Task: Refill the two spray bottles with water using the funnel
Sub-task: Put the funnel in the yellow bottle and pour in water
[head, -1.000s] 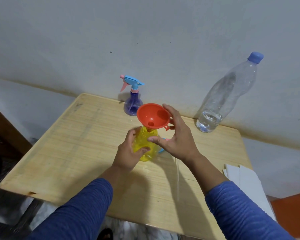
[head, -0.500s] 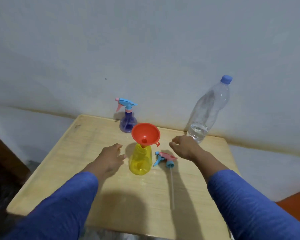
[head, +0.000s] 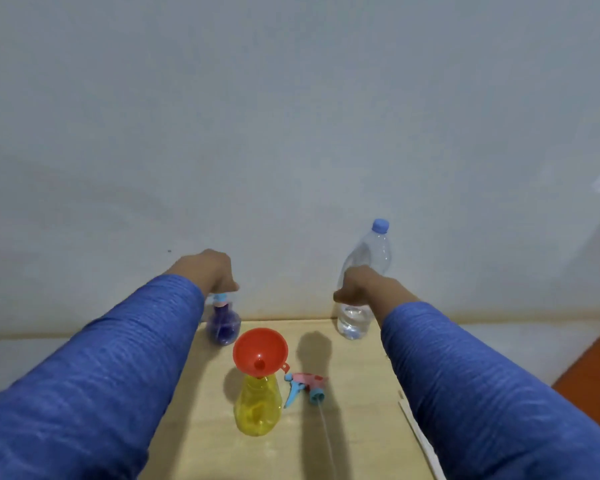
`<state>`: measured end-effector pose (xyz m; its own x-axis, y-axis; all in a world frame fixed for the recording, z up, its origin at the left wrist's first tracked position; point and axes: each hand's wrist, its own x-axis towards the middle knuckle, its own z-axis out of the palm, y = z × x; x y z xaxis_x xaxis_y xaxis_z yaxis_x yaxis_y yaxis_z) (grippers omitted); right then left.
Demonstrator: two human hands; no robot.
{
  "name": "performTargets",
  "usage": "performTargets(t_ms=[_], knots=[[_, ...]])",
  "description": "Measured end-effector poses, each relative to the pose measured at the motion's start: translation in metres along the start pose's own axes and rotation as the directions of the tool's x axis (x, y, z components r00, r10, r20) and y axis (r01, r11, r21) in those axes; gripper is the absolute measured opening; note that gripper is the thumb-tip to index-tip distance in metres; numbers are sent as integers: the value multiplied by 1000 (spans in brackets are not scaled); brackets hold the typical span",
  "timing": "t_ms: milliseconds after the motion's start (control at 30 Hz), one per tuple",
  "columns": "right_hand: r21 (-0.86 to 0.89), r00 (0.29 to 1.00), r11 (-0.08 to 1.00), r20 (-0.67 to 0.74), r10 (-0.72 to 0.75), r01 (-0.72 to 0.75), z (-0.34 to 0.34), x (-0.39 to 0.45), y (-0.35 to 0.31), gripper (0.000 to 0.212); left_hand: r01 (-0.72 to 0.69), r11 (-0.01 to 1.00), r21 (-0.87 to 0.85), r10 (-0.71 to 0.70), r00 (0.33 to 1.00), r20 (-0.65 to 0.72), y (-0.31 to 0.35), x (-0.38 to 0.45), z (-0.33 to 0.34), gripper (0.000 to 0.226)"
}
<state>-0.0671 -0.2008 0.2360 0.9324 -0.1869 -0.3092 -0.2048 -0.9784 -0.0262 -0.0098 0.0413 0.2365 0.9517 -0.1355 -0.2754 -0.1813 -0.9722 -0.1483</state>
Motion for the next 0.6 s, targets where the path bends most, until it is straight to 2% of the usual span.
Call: performTargets(t_ms=[133, 233, 333, 433, 600], knots=[[62, 989, 995, -120, 90, -83, -49, -2, 23, 44, -83, 996, 19, 85, 991, -99, 34, 18, -63, 63], [83, 965, 994, -246, 86, -67, -72, 0, 45, 43, -169, 985, -12, 165, 972, -169, 73, 33, -85, 66], [116, 948, 992, -309, 79, -45, -82, 5, 68, 37, -279, 952, -128, 252, 948, -193, 123, 39, -89, 69], [259, 931, 965, -359, 63, 35, -75, 25, 90, 47, -341, 892, -297, 290, 935, -204, 165, 47, -77, 73], [319, 918, 925, -390, -70, 206, -63, 67, 118, 58, -337, 756, -562, 254, 941, -223, 219, 66, -51, 90]])
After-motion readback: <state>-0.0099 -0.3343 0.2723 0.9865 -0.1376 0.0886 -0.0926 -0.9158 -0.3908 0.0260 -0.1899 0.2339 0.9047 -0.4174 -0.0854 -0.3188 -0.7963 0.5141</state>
